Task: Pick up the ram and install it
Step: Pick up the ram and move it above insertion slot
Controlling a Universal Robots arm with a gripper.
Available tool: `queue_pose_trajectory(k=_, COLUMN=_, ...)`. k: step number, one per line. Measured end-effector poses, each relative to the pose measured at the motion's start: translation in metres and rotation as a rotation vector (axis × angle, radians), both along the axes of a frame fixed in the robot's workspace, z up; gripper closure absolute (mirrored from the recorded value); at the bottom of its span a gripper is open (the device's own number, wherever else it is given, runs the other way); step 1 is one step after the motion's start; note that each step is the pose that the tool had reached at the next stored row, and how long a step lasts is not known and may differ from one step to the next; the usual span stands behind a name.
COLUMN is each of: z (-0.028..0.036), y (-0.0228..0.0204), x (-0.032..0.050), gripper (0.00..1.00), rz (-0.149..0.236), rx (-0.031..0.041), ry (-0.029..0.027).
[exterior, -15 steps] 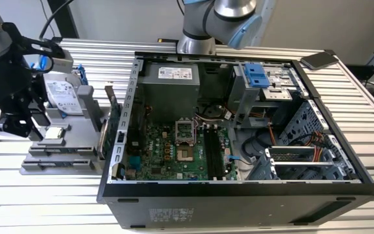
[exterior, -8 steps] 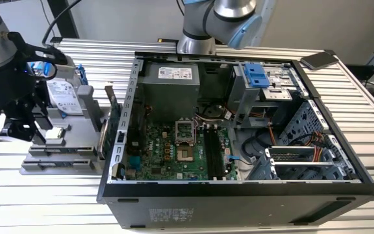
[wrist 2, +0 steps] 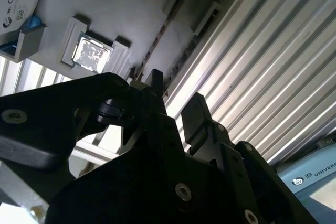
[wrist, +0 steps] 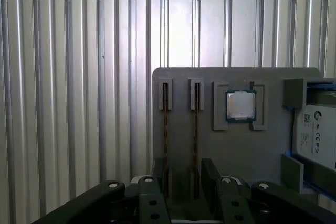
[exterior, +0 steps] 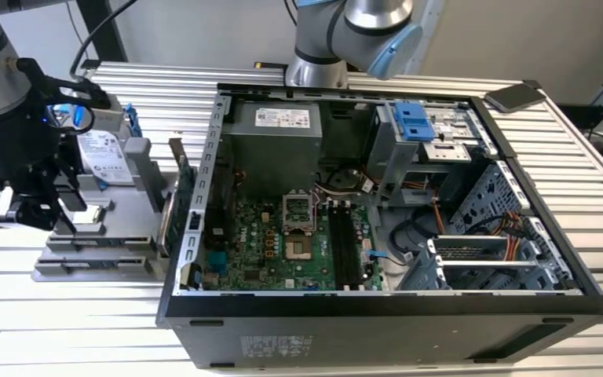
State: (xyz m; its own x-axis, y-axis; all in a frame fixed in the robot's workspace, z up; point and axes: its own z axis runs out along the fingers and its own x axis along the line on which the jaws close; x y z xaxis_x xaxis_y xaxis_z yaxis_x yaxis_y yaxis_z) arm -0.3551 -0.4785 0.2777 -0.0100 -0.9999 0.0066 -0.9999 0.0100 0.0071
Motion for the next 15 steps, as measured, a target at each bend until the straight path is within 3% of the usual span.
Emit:
queue_pose_trajectory(k=6, z=-0.002, y=0.0, x=0.0, gripper=0.0, rz=0.0, rx=0.0004, ry=-0.0005)
queue_pose_trajectory(k=15, z=-0.0124, y=0.0, x=0.0, gripper=0.0, rz=0.0, rx=0.0002, ry=-0.0001)
